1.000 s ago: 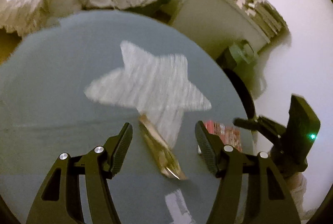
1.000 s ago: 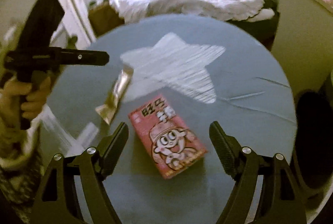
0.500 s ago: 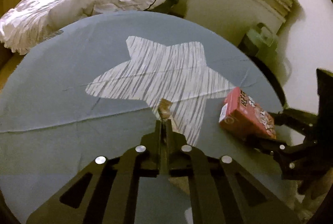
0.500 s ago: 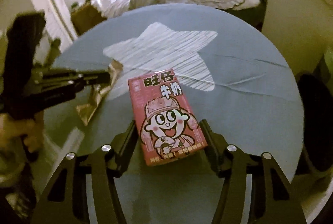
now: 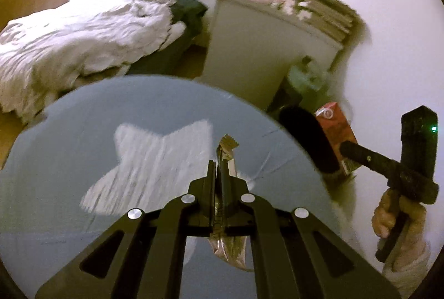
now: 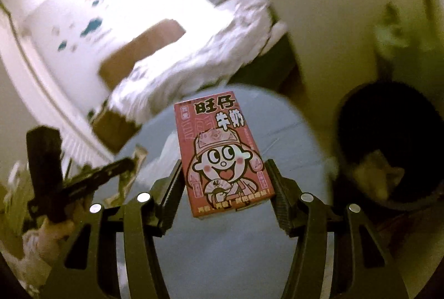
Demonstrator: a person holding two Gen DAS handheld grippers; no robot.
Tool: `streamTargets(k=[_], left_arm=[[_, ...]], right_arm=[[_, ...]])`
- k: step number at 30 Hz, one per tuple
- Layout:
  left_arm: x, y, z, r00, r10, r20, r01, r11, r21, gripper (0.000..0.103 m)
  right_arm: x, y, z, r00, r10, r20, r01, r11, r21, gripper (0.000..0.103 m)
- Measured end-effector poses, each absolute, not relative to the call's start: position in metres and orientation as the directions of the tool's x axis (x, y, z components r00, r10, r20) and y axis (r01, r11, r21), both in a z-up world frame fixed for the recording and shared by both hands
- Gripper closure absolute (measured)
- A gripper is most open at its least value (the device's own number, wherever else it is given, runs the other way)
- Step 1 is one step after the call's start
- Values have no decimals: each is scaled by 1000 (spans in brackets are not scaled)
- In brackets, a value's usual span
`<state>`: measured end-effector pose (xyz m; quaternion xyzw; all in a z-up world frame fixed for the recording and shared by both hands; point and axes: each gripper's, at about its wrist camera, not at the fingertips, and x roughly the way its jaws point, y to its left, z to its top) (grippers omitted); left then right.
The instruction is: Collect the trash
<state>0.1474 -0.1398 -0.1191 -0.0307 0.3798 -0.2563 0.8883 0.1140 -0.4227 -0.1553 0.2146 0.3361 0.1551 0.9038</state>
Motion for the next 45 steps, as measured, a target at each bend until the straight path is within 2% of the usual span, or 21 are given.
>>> streamTargets(k=[5,13,21,33,36,37,39,40,41,43,45], left_arm=[[167,-194,-89,553,-569,-608,535,802,-264,99],[193,-297,-65,460,-713,-529,703,656,-274,98],[228,-373,-81,348,-755,-556,750,580,-318,98],[249,-419,-113,265,-752,-603,758,549,-352,98],[253,-429,-115,244,-754,-609,769,533,-352,94],[253,-433,-116,239,-753,-614,772,531,-350,91],[254,-436,-117,237,-745,-624,770,535,-347,68],[253,-435,-115,250,-744,-619,768,542,-342,44],[250,-431,-111,285,-747,-600,765,554,-327,25],[244,-423,-103,325,-753,-572,769,562,-304,17],[239,-417,-96,347,-746,-568,772,571,-279,15]], right_arm=[[110,-481,-132,820,317,-477,-37,861,508,46],[115,-561,-126,874,182,-450,97,843,529,46],[128,-614,-151,874,124,-471,185,810,557,46],[131,-640,-184,861,104,-498,246,771,587,46],[135,-646,-189,858,98,-504,261,763,592,46],[136,-648,-190,855,95,-509,266,762,590,42],[139,-651,-191,850,86,-520,279,763,583,38],[140,-651,-192,848,84,-523,281,765,580,38],[140,-651,-192,847,82,-526,283,768,575,38],[139,-649,-192,846,81,-527,282,771,571,37],[135,-644,-192,847,86,-524,279,767,577,34]])
